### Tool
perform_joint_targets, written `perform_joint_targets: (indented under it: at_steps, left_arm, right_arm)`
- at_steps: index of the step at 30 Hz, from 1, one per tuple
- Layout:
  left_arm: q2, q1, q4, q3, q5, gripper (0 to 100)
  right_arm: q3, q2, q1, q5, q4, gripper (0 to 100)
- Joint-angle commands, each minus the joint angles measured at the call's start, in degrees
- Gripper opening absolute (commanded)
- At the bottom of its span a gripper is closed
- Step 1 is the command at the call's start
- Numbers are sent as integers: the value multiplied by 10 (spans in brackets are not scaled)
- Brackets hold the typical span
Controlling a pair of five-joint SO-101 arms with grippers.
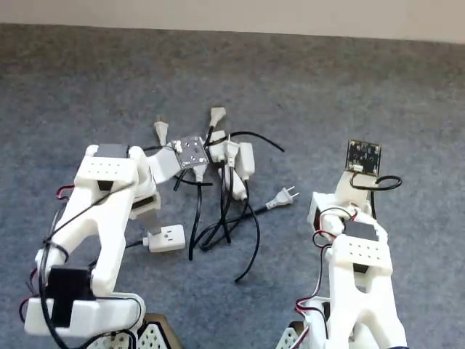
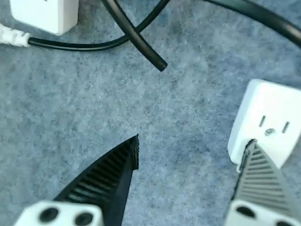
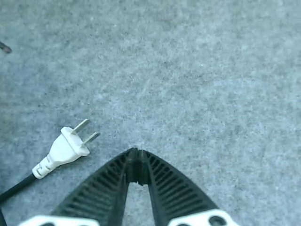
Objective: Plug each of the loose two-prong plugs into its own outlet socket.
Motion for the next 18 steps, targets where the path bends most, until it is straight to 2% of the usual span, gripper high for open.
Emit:
perform_joint_targets:
  at_steps: [1,6,11,15,18]
  left_arm:
    - [59,0,-50,9,4,344]
    - [131,-14,-107,-12,4,344]
    - [181,-70,-104,-120,5,344]
    - [213,-102,-45,-220,4,344]
    - [216,-118,42,-313,5,344]
  right_arm:
    - [-5,-4,-3,0,-11,6]
    - [-5,-3,-3,0,-11,6]
    - [-5,-3,-3,0,-11,6]
    - [-5,-3,-3,0,-11,6]
    - [-5,-3,-3,0,-11,6]
